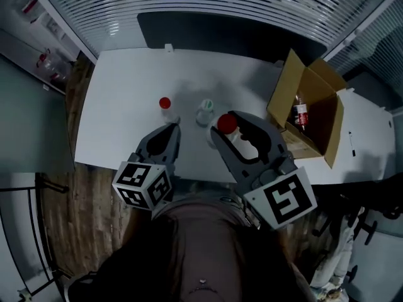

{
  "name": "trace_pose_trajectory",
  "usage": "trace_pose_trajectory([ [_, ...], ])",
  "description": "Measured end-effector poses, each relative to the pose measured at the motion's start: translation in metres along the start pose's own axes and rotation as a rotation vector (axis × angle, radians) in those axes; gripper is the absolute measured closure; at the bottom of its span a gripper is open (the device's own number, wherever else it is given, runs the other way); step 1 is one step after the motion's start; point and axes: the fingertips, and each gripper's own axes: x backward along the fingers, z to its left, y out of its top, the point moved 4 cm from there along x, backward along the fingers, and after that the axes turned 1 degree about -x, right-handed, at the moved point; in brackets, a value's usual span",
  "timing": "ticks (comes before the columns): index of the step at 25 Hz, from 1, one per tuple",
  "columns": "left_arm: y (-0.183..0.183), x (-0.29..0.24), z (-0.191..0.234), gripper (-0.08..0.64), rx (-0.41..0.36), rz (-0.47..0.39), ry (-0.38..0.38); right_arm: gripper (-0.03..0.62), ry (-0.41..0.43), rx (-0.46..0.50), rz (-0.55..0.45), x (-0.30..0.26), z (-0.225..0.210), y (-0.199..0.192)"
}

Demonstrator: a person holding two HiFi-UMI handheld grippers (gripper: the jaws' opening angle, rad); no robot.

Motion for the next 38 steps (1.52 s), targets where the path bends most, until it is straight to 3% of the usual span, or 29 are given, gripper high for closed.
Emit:
trace_pose_trajectory([
  [12,0.002,0.047,0.046,0.551,0.04,-0.052,0.145,0.425,0.178,0.025,0.026,-0.058,0.047,-0.009],
  [22,-0.002,0.08,0.08,0.551,0.079,-0.083,0.251,0.424,0.272,0.045,0.045,-0.101,0.075,-0.024],
  [38,-0.004,0.091,0.108,0.551,0.089,-0.075,0.283,0.423,0.292,0.064,0.129,-0.146,0.093,-0.08],
])
